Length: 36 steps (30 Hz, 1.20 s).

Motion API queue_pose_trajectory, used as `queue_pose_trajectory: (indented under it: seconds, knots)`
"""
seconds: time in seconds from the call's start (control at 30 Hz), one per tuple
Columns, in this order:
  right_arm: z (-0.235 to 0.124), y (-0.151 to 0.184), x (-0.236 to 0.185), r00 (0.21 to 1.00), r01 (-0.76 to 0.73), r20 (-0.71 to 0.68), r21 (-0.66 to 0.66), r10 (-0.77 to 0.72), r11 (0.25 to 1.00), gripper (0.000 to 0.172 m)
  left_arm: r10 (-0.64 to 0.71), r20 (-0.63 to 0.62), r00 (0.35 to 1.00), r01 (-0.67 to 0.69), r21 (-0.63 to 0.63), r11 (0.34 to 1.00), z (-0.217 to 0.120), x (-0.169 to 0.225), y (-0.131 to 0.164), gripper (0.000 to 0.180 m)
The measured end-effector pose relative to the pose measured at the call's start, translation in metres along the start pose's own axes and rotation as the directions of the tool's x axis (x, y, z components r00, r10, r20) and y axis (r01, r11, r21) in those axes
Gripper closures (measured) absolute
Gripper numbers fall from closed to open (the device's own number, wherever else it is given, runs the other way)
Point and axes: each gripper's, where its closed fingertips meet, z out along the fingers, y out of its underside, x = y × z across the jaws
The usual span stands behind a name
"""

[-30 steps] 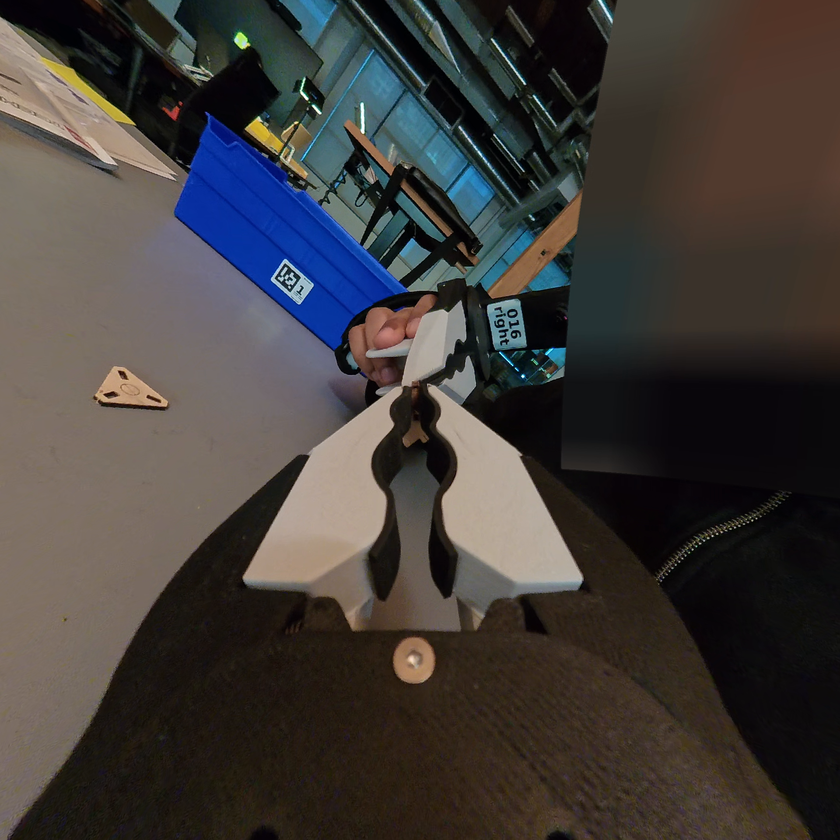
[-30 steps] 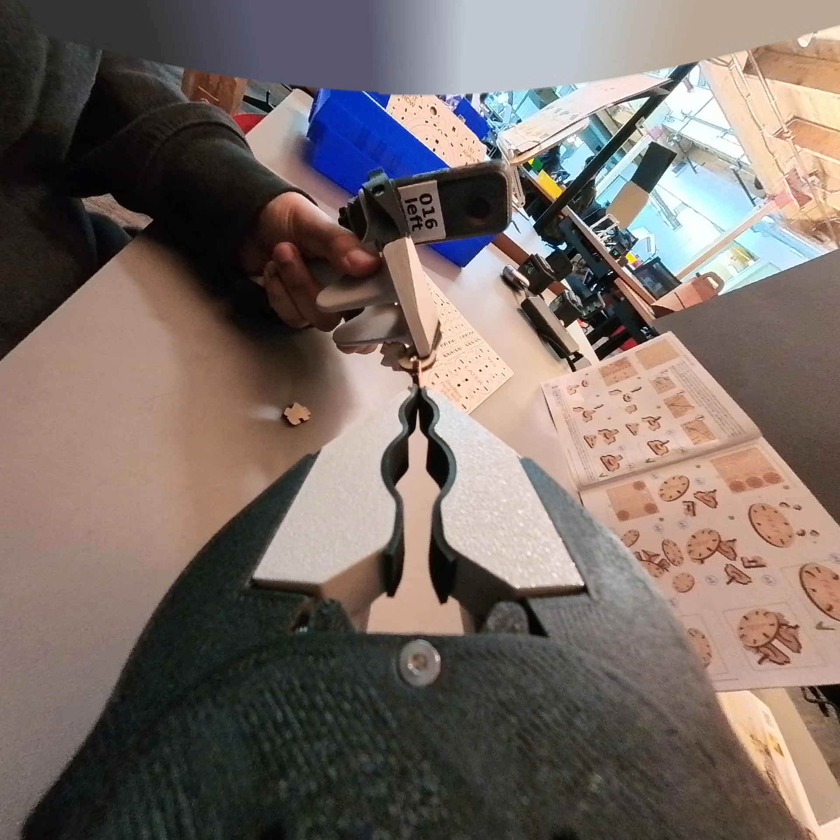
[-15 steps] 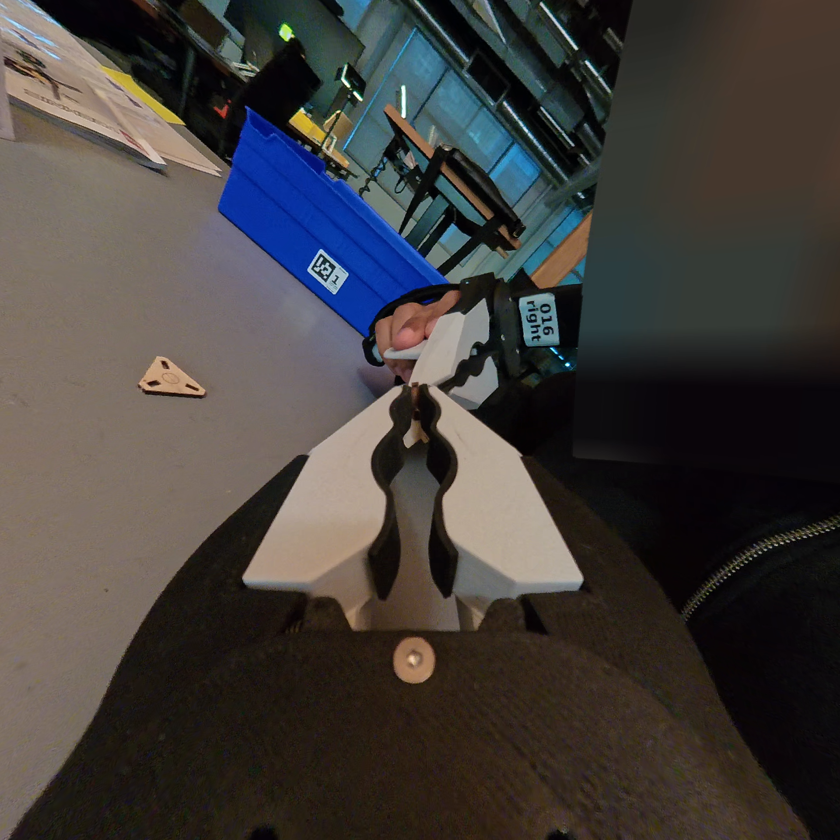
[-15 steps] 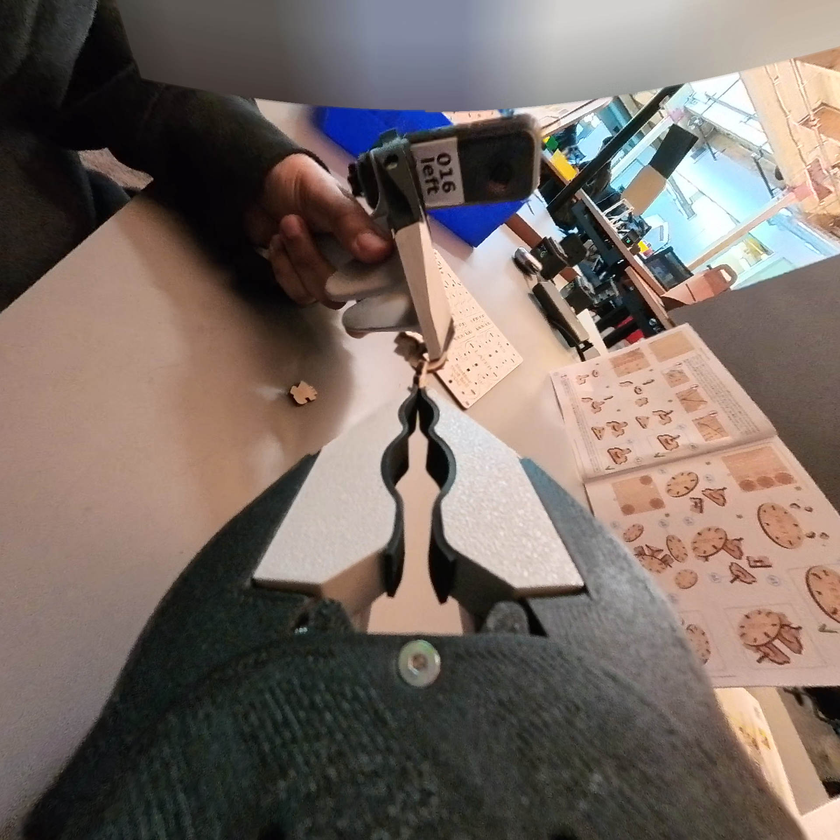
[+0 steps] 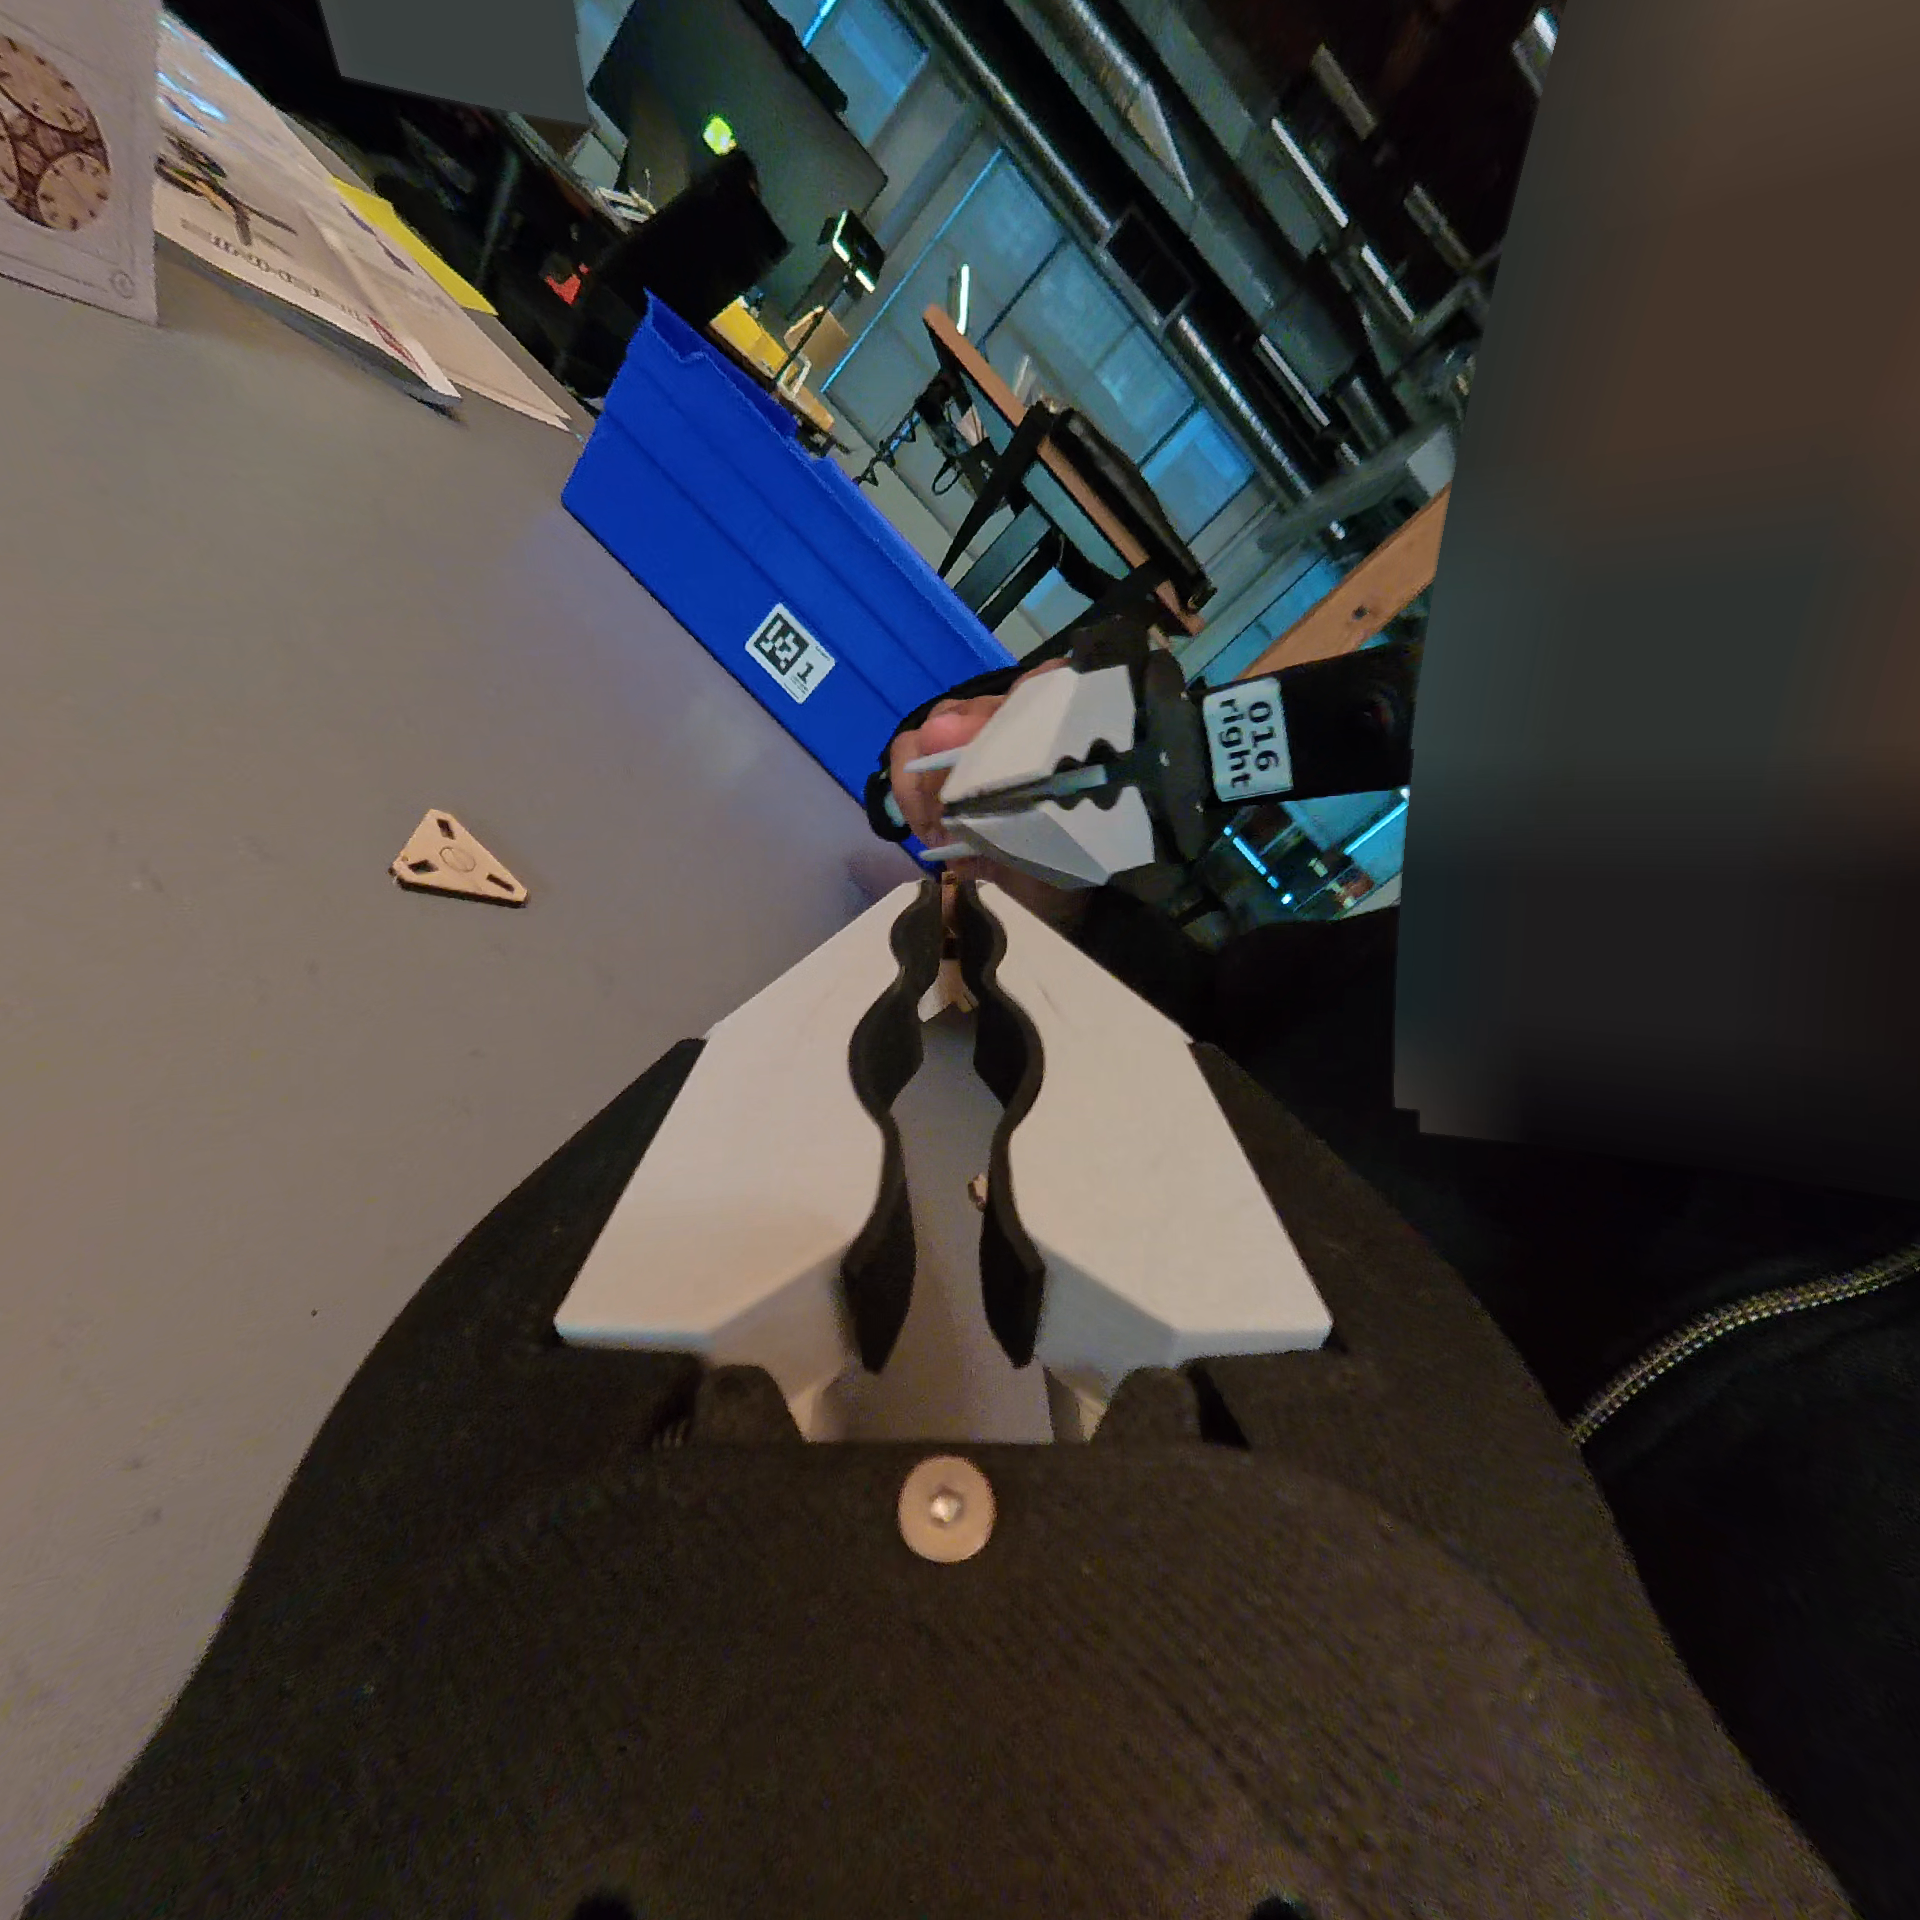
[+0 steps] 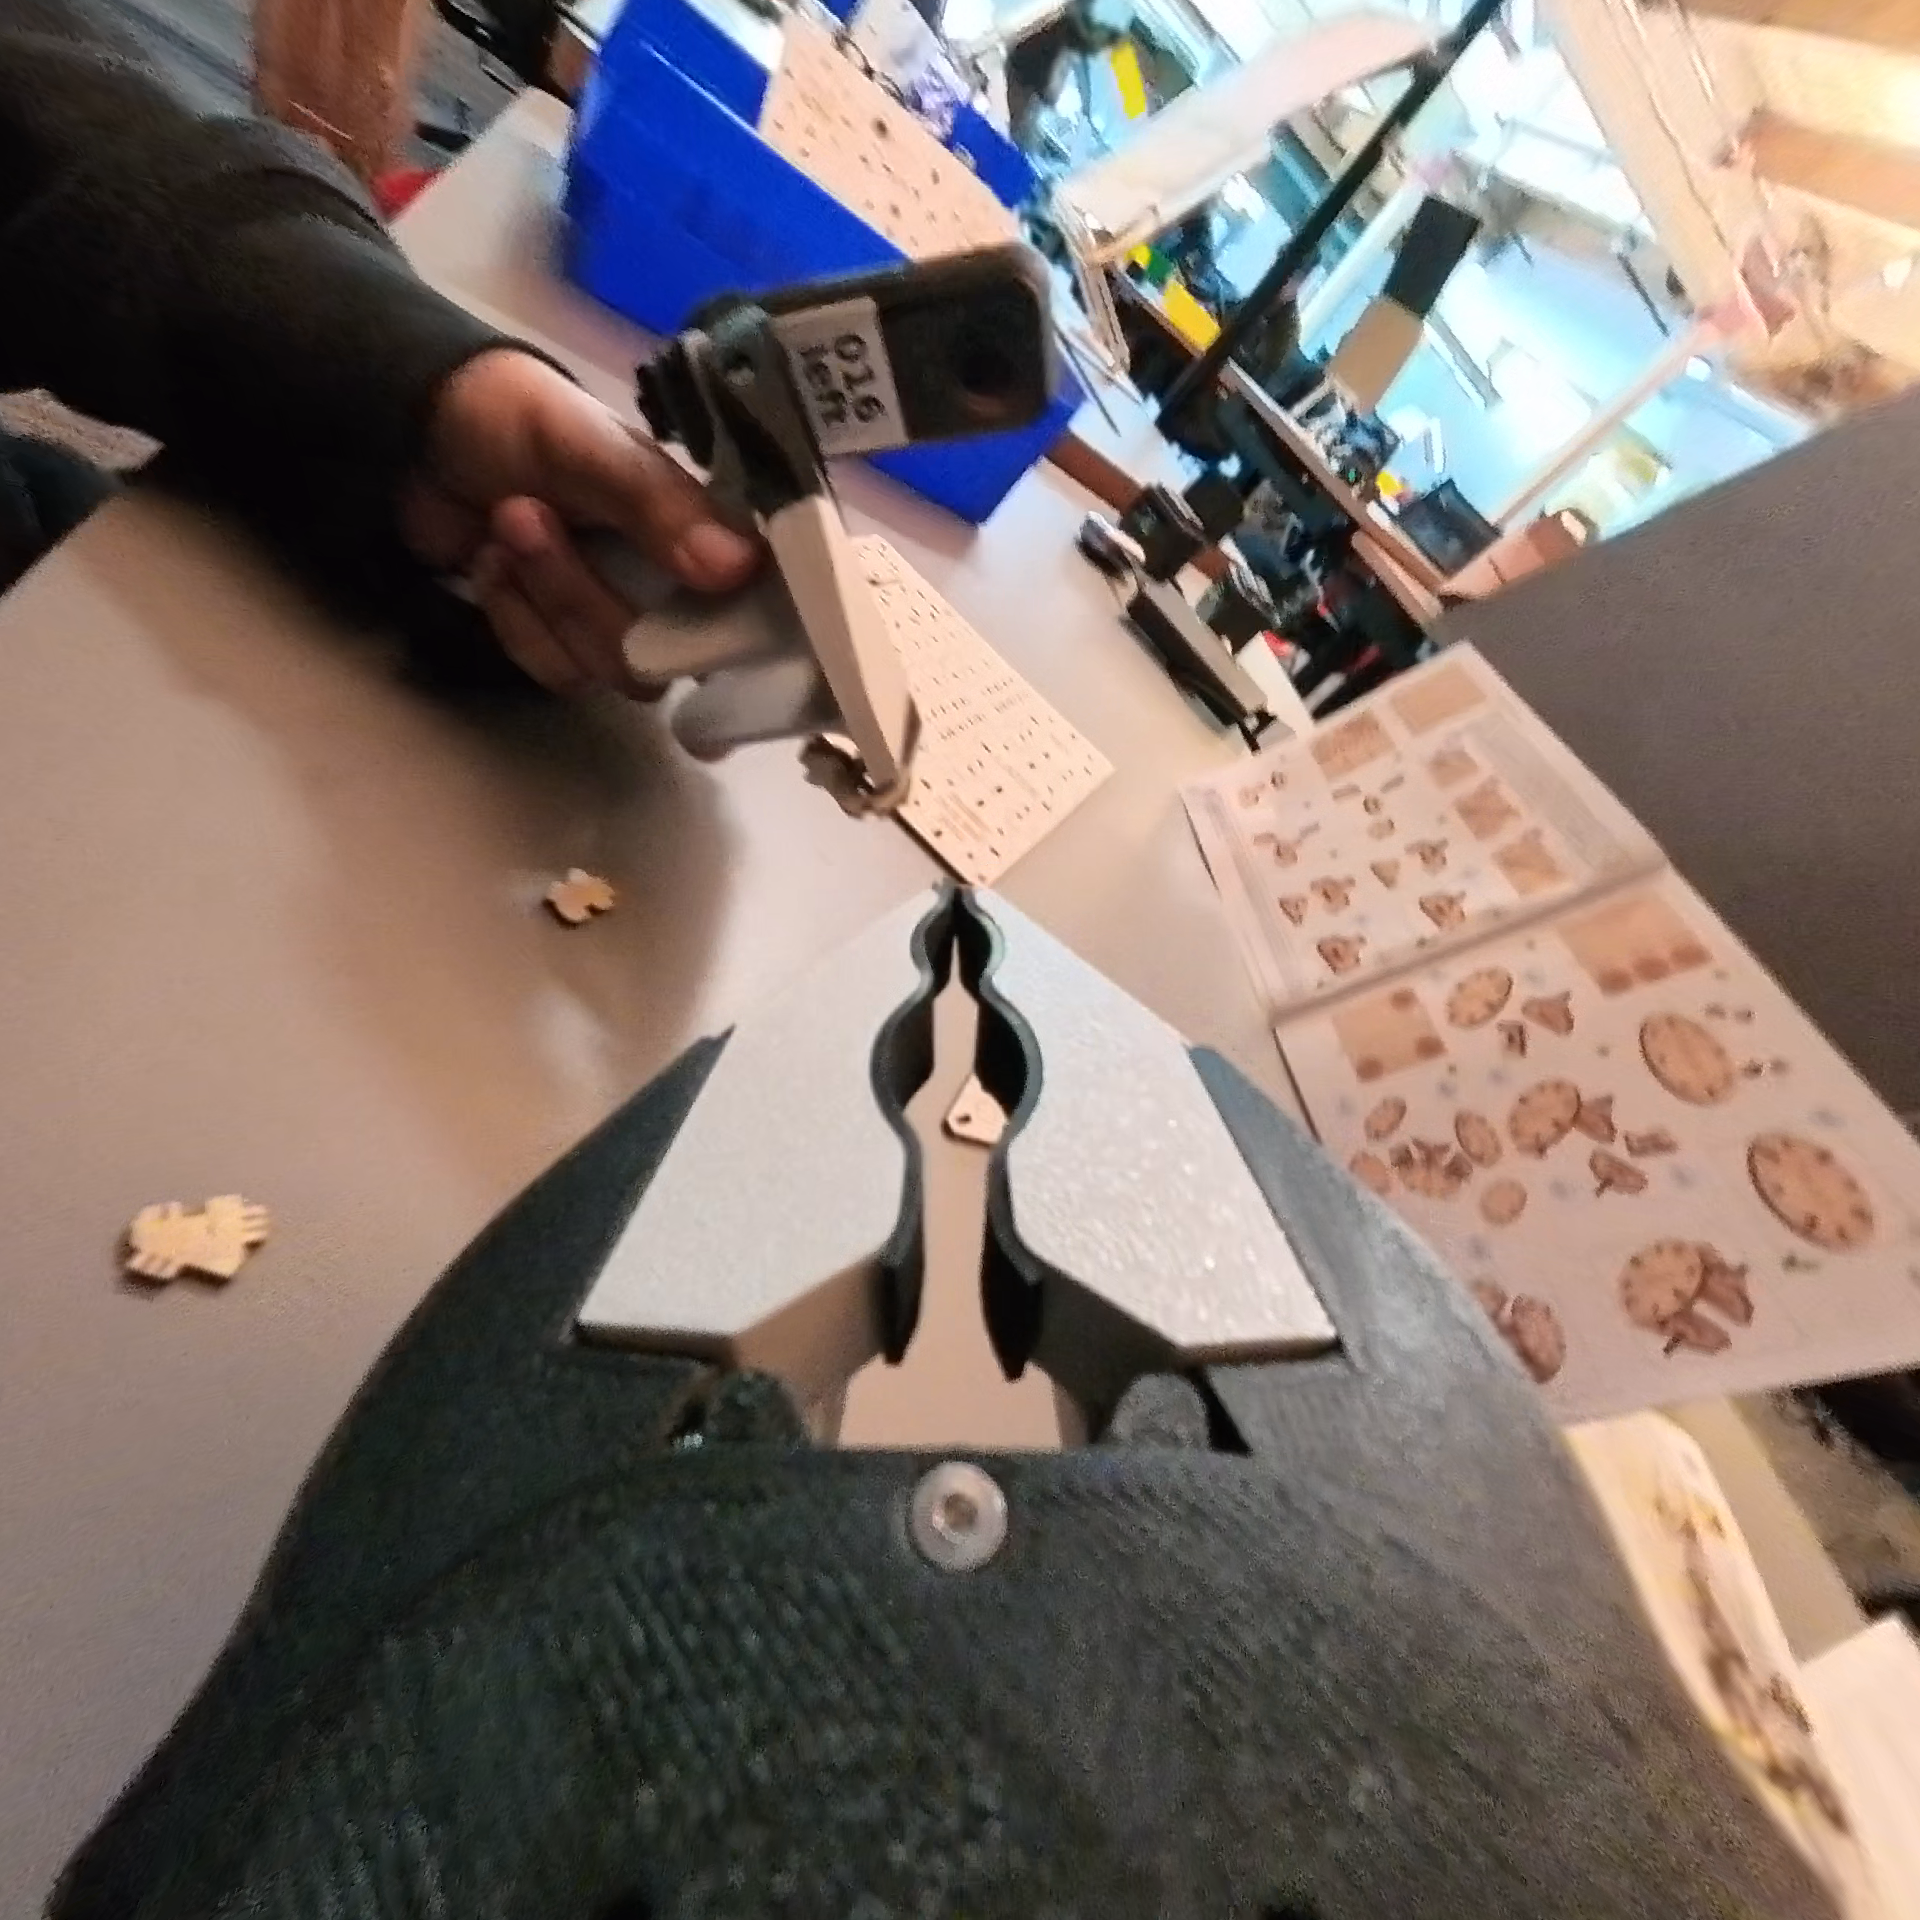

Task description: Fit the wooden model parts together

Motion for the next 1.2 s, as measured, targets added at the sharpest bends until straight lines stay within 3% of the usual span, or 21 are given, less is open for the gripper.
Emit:
queue_pose_trajectory:
  seconds: [0.17,0.3,0.37,0.63,0.73,0.87,1.0,1.2]
  knots:
    - [0.007,0.008,-0.008,0.974,-0.204,0.101,0.012,0.202,0.979,0.170,-0.071,-0.034,0.997,0.072,0.054,0.996,-0.005,-0.002,-0.008,0.180]
    - [0.019,0.000,-0.013,0.970,-0.235,0.076,0.037,0.231,0.971,0.140,-0.102,-0.048,0.994,0.105,0.065,0.992,-0.005,-0.002,-0.009,0.180]
    - [0.021,-0.008,-0.013,0.979,-0.203,0.041,0.065,0.201,0.977,0.133,-0.122,-0.064,0.990,0.126,0.069,0.990,-0.004,-0.001,-0.010,0.180]
    - [0.022,-0.013,-0.017,0.998,-0.067,-0.012,0.054,0.067,0.996,0.140,-0.181,-0.141,0.973,0.186,0.021,0.982,0.004,0.009,-0.002,0.180]
    - [0.020,-0.015,-0.017,0.999,-0.039,-0.015,0.064,0.040,0.997,0.158,-0.202,-0.173,0.964,0.208,0.017,0.978,0.005,0.012,-0.001,0.180]
    - [0.018,-0.016,-0.018,0.999,-0.041,-0.002,0.066,0.041,0.997,0.158,-0.205,-0.179,0.962,0.211,0.011,0.977,0.005,0.013,-0.001,0.180]
    - [0.015,-0.013,-0.015,0.997,-0.081,0.017,0.070,0.080,0.994,0.158,-0.233,-0.201,0.952,0.244,0.035,0.969,0.002,0.012,-0.006,0.162]
    - [0.013,-0.010,-0.017,0.996,-0.078,0.048,0.063,0.075,0.995,0.158,-0.238,-0.209,0.948,0.241,-0.014,0.970,0.004,0.015,0.001,0.169]
